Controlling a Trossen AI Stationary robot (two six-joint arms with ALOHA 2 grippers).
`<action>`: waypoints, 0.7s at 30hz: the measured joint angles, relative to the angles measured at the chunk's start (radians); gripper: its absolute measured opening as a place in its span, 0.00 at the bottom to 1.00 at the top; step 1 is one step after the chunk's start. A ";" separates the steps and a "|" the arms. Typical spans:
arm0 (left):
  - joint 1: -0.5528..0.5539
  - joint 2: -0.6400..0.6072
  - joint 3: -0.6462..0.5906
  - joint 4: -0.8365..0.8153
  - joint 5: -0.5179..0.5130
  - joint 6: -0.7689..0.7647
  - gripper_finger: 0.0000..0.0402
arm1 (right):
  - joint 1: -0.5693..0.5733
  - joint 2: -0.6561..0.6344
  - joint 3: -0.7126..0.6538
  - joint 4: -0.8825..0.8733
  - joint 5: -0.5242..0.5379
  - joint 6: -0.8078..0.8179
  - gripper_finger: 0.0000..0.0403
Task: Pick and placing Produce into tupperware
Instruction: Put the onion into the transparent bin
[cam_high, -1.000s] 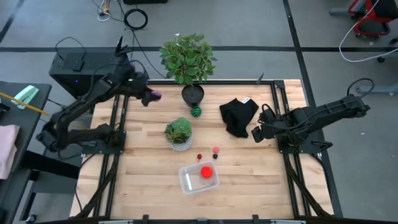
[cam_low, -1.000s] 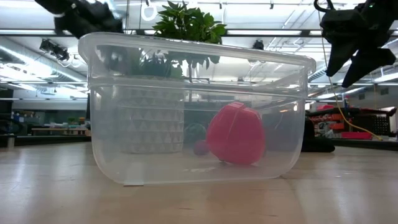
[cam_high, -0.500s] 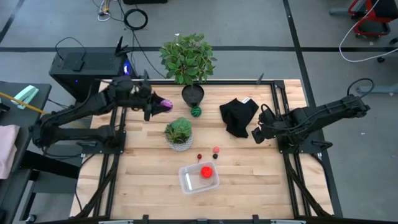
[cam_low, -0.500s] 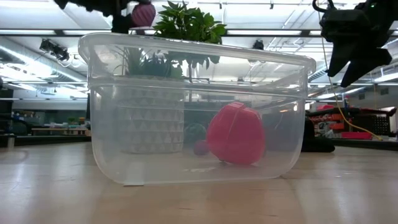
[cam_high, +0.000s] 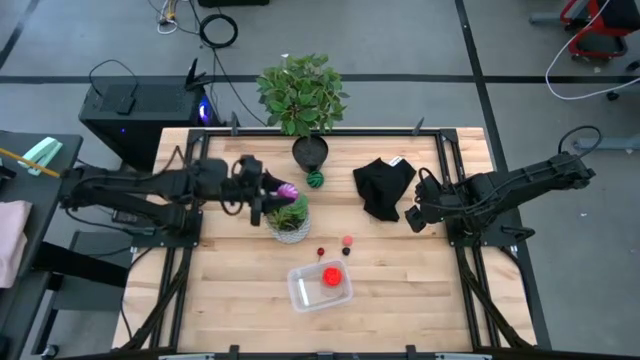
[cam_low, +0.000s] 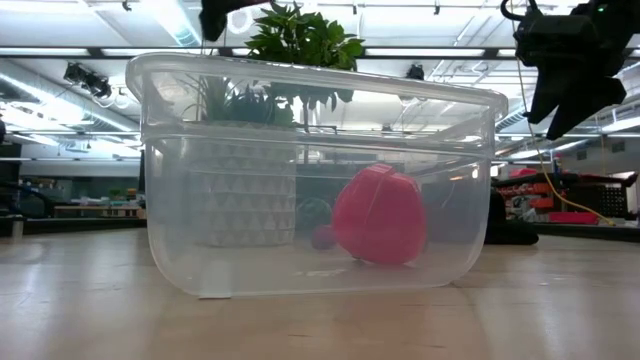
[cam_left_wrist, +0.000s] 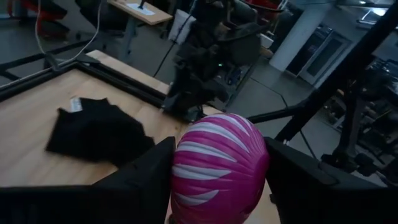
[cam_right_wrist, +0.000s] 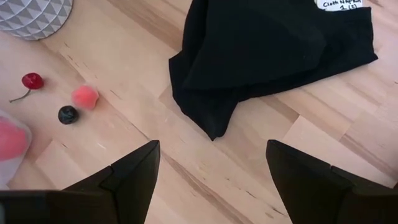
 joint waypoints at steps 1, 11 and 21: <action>-0.020 0.015 0.000 0.021 -0.016 0.001 0.59 | 0.000 0.000 0.000 0.000 -0.003 0.000 0.74; -0.133 0.145 0.000 0.119 -0.044 0.062 0.57 | 0.000 0.000 0.000 0.028 -0.003 0.007 0.74; -0.187 0.193 0.001 0.210 -0.041 0.169 0.58 | 0.000 0.000 0.000 0.077 -0.006 0.041 0.74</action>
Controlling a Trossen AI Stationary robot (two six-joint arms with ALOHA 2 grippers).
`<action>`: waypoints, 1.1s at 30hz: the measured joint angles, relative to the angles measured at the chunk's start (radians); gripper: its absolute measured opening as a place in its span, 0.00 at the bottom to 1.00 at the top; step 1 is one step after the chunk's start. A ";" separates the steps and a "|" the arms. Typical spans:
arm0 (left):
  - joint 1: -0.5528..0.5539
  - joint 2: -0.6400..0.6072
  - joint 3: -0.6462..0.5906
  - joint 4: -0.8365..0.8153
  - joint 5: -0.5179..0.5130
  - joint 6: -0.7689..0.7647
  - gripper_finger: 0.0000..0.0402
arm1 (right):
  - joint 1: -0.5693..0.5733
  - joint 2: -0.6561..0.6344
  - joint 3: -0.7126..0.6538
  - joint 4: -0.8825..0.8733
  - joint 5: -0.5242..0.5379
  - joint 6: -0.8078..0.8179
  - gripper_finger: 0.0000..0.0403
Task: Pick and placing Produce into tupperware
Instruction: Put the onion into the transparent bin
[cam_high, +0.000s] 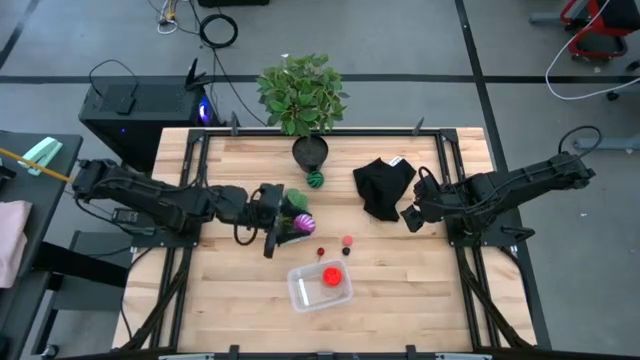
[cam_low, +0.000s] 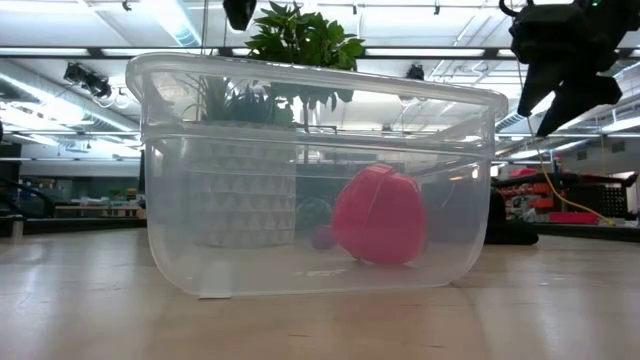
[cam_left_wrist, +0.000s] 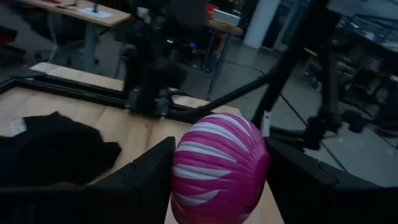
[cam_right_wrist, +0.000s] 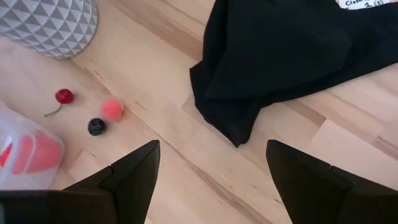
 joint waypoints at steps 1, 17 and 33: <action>-0.010 0.001 0.000 0.005 0.001 0.009 0.58 | 0.000 0.000 0.000 0.004 0.000 0.012 0.74; -0.138 0.172 0.000 0.058 0.001 0.085 0.57 | 0.001 0.073 0.000 0.063 0.000 0.094 0.74; -0.218 0.346 0.112 -0.070 -0.003 0.160 0.57 | 0.001 0.105 0.000 0.061 -0.006 0.026 0.74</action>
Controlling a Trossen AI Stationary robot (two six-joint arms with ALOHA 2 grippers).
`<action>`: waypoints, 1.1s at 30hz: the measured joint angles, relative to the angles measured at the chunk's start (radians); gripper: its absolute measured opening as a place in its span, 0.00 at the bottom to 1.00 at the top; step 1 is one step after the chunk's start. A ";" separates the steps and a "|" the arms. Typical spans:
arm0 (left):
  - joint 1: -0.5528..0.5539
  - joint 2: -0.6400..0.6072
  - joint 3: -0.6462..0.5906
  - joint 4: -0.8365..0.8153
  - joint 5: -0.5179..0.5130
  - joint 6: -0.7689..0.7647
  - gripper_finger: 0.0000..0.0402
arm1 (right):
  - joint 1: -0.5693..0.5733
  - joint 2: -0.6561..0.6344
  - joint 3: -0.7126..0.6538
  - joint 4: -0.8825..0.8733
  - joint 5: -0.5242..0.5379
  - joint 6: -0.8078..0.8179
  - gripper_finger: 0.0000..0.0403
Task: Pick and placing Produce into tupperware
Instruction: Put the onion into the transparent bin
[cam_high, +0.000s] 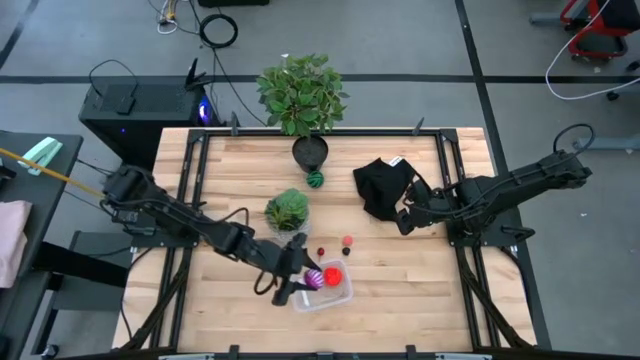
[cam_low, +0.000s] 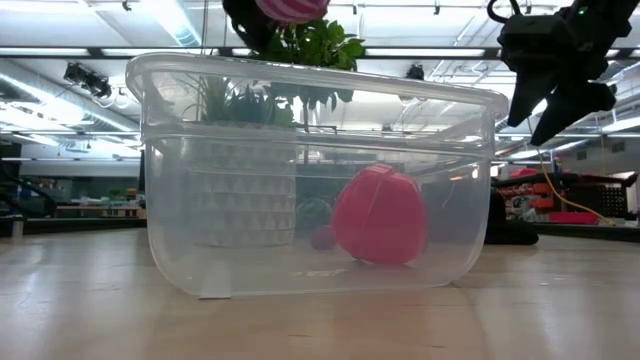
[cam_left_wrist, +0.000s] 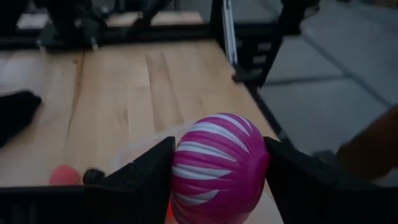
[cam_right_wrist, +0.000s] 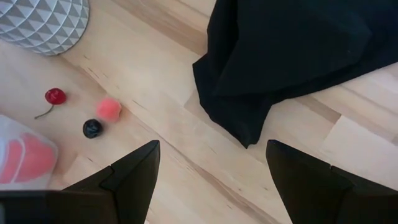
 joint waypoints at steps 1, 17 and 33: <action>0.000 0.012 0.030 -0.049 0.000 0.014 0.58 | 0.000 0.000 0.000 0.000 -0.003 -0.005 0.74; 0.020 0.164 0.337 -0.556 0.119 0.083 0.58 | 0.000 0.001 -0.001 -0.002 -0.017 -0.052 0.74; 0.026 0.228 0.408 -0.729 0.159 0.469 0.59 | 0.000 0.000 -0.001 0.001 -0.028 -0.063 0.74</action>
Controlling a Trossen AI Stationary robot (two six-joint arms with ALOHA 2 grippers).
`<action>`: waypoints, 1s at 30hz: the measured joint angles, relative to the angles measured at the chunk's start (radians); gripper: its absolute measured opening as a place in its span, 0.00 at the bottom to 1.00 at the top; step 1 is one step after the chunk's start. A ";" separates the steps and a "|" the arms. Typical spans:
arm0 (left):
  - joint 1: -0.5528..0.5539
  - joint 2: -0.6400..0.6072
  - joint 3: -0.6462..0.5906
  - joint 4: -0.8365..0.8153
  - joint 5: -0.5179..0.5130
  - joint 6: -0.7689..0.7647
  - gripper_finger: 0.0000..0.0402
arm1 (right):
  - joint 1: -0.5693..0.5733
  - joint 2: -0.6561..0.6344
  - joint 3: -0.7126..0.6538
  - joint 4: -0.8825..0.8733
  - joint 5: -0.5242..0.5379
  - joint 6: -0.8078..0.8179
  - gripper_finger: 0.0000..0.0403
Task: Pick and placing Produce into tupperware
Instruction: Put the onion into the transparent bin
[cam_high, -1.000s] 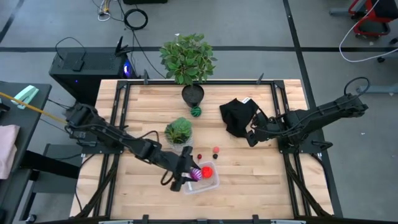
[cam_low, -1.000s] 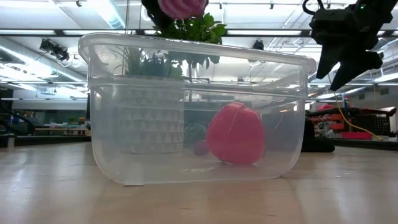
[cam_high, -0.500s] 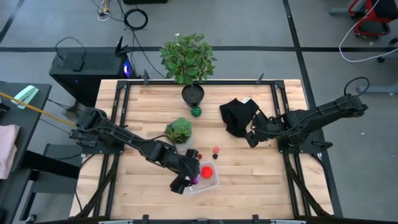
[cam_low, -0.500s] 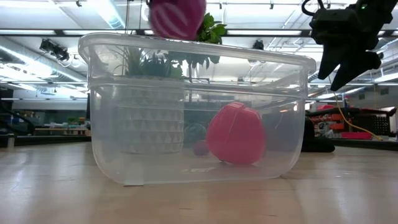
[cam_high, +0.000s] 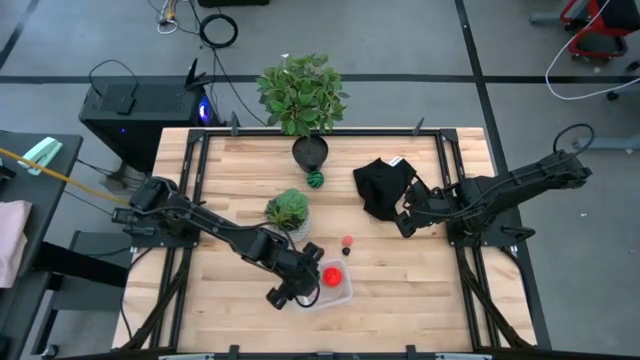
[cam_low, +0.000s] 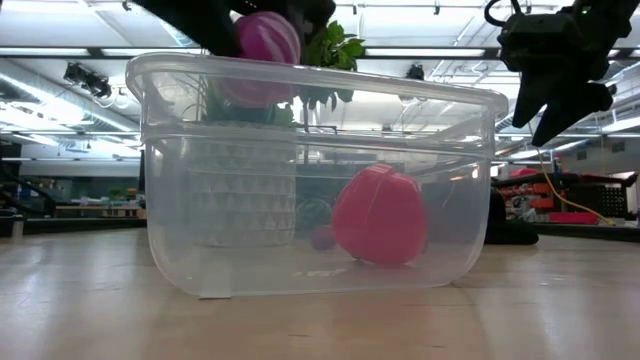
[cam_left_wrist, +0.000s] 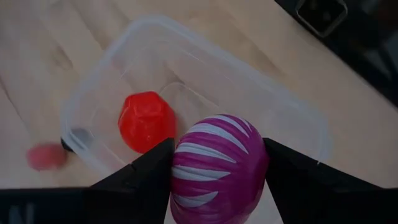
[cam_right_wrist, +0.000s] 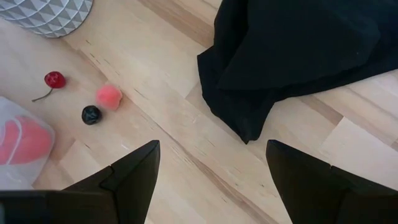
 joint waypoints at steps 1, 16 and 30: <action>0.000 0.000 0.000 -0.004 0.000 0.037 0.59 | 0.000 0.000 0.000 0.000 0.000 0.001 0.74; 0.009 0.013 -0.001 -0.004 0.000 0.408 0.59 | 0.000 0.000 0.000 0.001 0.000 0.011 0.74; 0.016 0.079 -0.003 -0.012 0.001 0.423 0.60 | 0.000 0.000 -0.001 0.009 -0.004 0.030 0.74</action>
